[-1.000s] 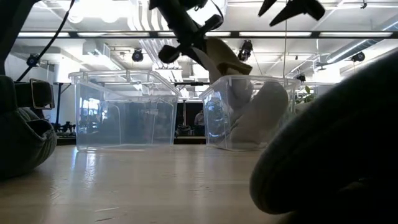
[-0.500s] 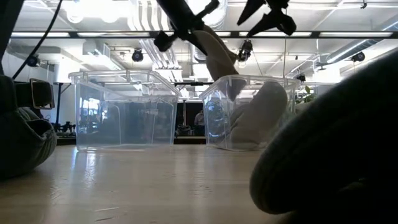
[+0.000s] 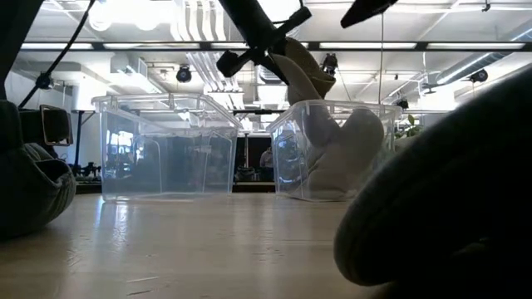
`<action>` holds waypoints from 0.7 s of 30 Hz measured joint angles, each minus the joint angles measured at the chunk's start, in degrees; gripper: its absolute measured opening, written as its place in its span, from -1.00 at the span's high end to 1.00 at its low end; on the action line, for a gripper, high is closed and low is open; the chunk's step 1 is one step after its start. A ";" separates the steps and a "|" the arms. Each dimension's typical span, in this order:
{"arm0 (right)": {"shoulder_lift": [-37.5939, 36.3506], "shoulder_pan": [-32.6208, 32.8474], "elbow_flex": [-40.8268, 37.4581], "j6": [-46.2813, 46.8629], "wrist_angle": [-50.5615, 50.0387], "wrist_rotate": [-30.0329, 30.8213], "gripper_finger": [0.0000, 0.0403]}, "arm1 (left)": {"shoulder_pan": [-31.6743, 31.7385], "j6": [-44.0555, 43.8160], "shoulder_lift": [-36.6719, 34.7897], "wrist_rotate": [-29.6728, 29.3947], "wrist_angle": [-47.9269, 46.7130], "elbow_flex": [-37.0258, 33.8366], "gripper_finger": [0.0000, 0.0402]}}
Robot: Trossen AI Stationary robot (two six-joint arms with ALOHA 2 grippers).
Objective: Pick & Place hat
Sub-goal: Put the left brown cap into the right transparent bin
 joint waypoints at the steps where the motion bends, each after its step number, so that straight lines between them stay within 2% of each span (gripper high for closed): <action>1: 0.32 -0.85 0.00 -0.41 0.02 -0.12 0.06 | -0.32 0.01 0.19 -0.76 0.09 0.00 0.94; 5: 0.87 -3.36 0.00 2.83 -0.05 -0.40 0.06 | -1.33 1.18 0.75 -4.61 0.37 0.00 0.94; 10: 0.74 -3.76 0.00 5.78 -1.75 -2.98 0.06 | -1.90 -2.94 0.74 -4.98 0.31 0.32 0.89; 16: 1.24 -4.18 -0.13 10.25 -7.17 -5.23 0.06 | -3.12 1.21 0.51 -5.34 0.70 2.19 0.59; 21: 1.22 -4.18 -0.26 11.23 -8.67 -5.47 0.06 | -2.95 0.66 0.54 -6.22 0.62 3.40 0.28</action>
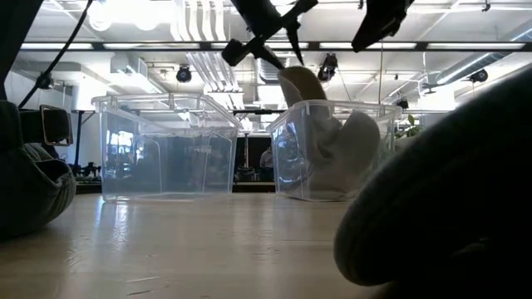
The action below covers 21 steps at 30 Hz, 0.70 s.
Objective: Pick & Place hat
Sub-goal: Put the left brown cap into the right transparent bin
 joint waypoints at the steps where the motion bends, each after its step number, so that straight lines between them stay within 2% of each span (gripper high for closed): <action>1: 0.00 0.00 0.00 0.00 0.01 0.08 0.06 | -0.04 -0.43 0.00 -0.17 0.42 0.38 0.23; 4: 0.00 0.00 0.00 -0.02 0.03 0.09 0.06 | -0.10 -0.79 0.10 0.70 3.96 0.49 0.13; 7: 0.00 0.02 0.00 -0.02 0.01 0.09 0.06 | -0.19 1.86 1.28 3.05 8.76 0.47 0.11; 9: 0.00 0.02 0.00 -0.02 -0.03 0.15 0.06 | -0.30 3.06 1.95 4.63 8.81 0.47 0.11; 15: -0.02 0.02 -0.03 1.90 -3.71 0.42 0.06 | -1.14 9.36 -1.13 5.32 -1.80 0.62 0.11; 18: -0.02 0.02 -0.09 2.94 -5.17 0.66 0.06 | -1.52 13.38 -3.89 3.65 -9.61 0.88 0.11; 21: -0.02 0.03 -0.11 3.36 -5.33 0.70 0.06 | -1.87 13.25 -4.55 2.61 -15.99 0.48 0.11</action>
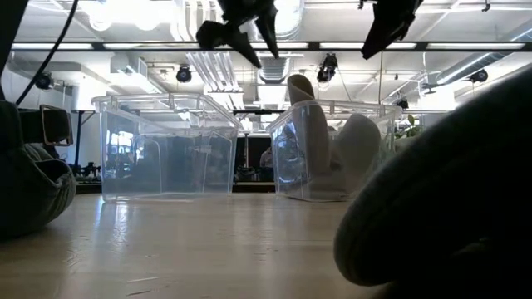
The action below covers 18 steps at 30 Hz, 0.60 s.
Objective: Pick & Place hat
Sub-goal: Put the left brown cap into the right transparent bin
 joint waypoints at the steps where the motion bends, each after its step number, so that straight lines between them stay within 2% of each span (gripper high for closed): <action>1: 0.00 0.03 -0.02 0.04 0.05 -0.02 0.06 | -0.22 -0.48 0.22 0.12 0.04 -0.06 0.11; 9: 0.04 0.01 -0.13 1.82 1.62 -0.02 0.06 | -2.25 3.76 7.16 5.57 12.11 -2.56 0.11; 13: 0.04 0.03 -0.17 3.95 1.09 -0.05 0.06 | -2.08 4.58 10.33 7.48 22.58 -3.17 0.11; 18: 0.04 0.06 -0.23 6.77 -0.78 -0.11 0.06 | -1.97 12.06 11.55 7.71 35.42 -2.73 0.11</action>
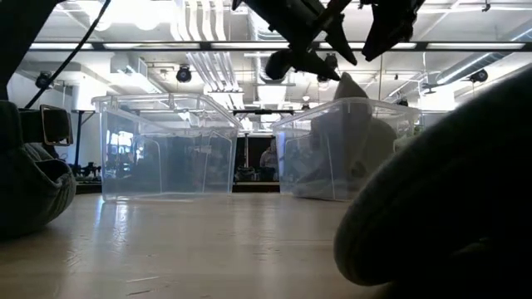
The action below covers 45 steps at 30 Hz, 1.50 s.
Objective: Pick & Place hat
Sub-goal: Put the left brown cap into the right transparent bin, then adjust the right transparent bin on the table
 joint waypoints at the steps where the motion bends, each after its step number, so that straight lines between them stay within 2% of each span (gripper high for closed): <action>1: -0.01 0.00 -0.01 0.59 -0.24 -0.02 0.06 | 0.07 1.00 -0.01 -0.08 0.30 0.00 0.11; 6: -0.41 0.00 -0.03 2.34 -0.70 -0.02 0.06 | 1.09 5.05 0.65 -2.76 -0.91 -0.09 0.11; 14: -0.59 0.42 -0.06 5.06 -1.81 0.04 0.06 | 1.60 4.78 5.39 -1.69 -2.52 -0.26 0.11; 19: -0.77 1.36 -0.11 6.16 -2.77 0.09 0.06 | 1.51 9.24 0.79 -2.89 -8.27 -0.26 0.11; 24: -1.77 2.36 -0.57 8.69 -7.51 0.25 0.06 | 1.72 14.38 -6.70 -8.33 -13.64 -0.11 0.11; 28: -2.95 3.04 -4.58 12.91 -16.85 2.57 0.06 | 1.78 12.74 -10.63 -9.94 -20.08 -0.24 0.11; 30: -4.03 3.02 -8.48 14.84 -17.84 2.62 0.06 | 1.69 10.25 -12.56 -9.56 -23.05 -0.24 0.11; 34: -6.48 2.48 -17.10 17.66 -10.49 2.07 0.06 | 0.80 4.51 -14.00 -8.40 -27.60 -1.74 0.11; 38: -8.42 0.89 -22.70 21.12 0.48 -1.65 0.06 | -1.52 1.23 -14.50 -7.62 -28.18 -6.35 0.11; 41: -8.23 0.28 -25.10 24.19 3.27 -6.26 0.06 | -3.50 -1.74 -15.33 -7.69 -28.46 -9.42 0.11; 45: -7.12 0.55 -28.07 26.75 8.90 -15.40 0.06 | -5.99 -5.69 -15.26 -7.81 -26.99 -13.45 0.11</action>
